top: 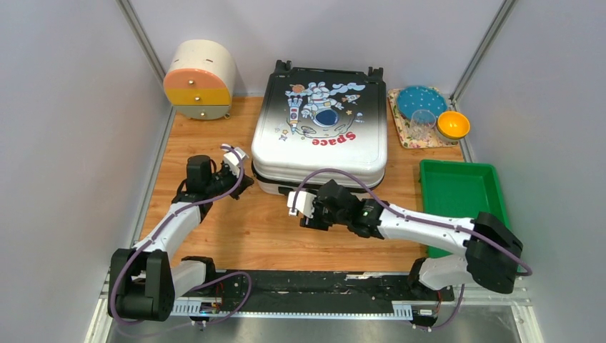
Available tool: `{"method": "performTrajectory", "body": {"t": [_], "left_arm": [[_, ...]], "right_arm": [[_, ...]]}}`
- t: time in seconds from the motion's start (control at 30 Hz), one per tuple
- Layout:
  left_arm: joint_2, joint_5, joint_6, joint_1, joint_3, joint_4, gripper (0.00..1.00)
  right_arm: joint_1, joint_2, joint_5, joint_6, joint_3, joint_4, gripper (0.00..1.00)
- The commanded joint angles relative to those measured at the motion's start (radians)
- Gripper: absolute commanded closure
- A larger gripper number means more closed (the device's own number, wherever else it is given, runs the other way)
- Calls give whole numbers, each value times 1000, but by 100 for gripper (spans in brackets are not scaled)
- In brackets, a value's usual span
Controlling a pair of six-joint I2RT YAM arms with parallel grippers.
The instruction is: Open, take out, and arrange the luggage
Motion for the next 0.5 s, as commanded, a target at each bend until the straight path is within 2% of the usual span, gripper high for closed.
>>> {"method": "performTrajectory", "body": {"t": [0.0,0.2,0.47], "left_arm": [[-19,-23,-16,9,-1,54,100],[-21,-3,-27,9,-16,71,100],[-9,47,-48,8,-62,121,100]], "right_arm": [[6,74,120,21,64,115,43],[5,176,179,26,92,178,44],[-5,247,190,60,98,169,46]]}}
